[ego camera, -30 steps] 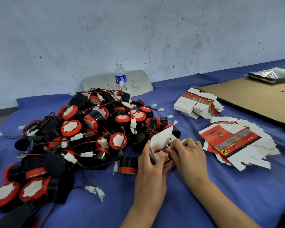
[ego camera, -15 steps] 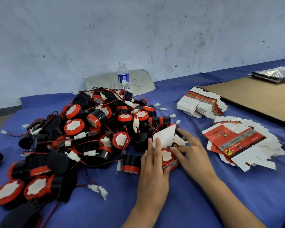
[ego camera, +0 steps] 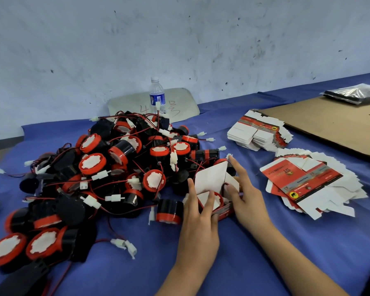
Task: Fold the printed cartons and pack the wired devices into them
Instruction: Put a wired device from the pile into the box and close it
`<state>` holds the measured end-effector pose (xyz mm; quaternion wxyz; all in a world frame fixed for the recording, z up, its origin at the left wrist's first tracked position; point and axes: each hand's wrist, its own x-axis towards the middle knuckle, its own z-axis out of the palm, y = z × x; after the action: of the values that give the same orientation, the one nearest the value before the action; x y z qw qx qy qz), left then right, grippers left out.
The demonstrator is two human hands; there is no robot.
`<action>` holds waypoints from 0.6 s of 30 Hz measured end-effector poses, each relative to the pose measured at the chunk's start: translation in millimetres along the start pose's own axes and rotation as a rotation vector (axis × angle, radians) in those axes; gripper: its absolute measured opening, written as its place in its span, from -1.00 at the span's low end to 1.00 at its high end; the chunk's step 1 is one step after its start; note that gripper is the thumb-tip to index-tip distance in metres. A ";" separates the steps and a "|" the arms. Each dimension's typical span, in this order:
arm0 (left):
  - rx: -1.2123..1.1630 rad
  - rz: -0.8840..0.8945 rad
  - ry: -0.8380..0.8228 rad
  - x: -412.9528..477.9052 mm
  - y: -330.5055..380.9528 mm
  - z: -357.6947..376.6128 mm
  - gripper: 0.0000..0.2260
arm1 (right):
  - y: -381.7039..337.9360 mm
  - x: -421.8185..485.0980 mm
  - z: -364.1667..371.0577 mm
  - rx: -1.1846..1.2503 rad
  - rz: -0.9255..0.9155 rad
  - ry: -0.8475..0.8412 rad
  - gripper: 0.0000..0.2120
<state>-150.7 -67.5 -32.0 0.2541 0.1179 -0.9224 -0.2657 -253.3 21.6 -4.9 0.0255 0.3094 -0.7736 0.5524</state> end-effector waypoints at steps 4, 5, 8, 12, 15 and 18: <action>-0.014 0.012 0.023 0.4 1.5 -0.9 -0.56 | -1.2 4.0 1.1 0.420 0.235 0.043 -0.28; -0.024 0.015 0.029 0.4 1.9 -0.7 -0.57 | -1.2 5.1 1.1 0.451 0.261 0.041 -0.27; -0.047 0.014 0.046 0.1 2.6 -0.2 -0.57 | -2.8 7.2 1.7 0.517 0.328 0.021 -0.20; -0.064 0.014 0.071 0.6 2.7 1.5 -0.58 | -1.0 11.9 6.6 0.538 0.388 0.013 -0.16; -0.073 0.020 0.075 -0.2 2.7 1.7 -0.58 | 0.4 13.2 10.0 0.531 0.399 0.035 -0.16; -0.088 0.027 0.075 -0.8 2.9 1.6 -0.58 | 1.1 10.3 11.1 0.530 0.380 0.065 -0.20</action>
<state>-151.1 -64.1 -31.9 0.2971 0.1040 -0.9012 -0.2981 -258.8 7.5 -6.2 -0.1347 0.1374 -0.6457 0.7390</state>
